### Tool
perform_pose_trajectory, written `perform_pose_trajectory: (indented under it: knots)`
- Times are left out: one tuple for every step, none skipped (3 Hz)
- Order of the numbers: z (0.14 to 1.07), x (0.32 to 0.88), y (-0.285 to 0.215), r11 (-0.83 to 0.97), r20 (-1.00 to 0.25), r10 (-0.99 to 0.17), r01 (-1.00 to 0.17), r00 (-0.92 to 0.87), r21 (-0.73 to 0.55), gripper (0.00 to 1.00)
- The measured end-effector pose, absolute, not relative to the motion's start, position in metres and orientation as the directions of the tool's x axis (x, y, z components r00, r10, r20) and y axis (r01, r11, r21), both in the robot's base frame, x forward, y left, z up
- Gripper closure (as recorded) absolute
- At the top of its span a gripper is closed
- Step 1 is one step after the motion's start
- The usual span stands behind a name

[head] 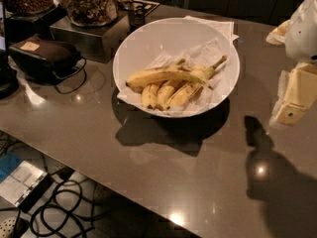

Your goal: Pick banana from white bowl

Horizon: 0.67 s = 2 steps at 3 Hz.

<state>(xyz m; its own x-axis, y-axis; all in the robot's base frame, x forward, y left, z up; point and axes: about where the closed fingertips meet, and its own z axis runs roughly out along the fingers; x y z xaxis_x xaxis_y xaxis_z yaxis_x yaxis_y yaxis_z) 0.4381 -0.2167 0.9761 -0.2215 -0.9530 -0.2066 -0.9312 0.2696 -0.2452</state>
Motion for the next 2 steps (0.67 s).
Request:
perform_pose_trajectory:
  knots:
    - [0.976, 0.438, -0.217, 0.27, -0.207, -0.953, -0.931, -0.222, -0.245, 0.0]
    - [0.983, 0.439, -0.205, 0.252, -0.209, -0.956, -0.938, -0.203, -0.239, 0.0]
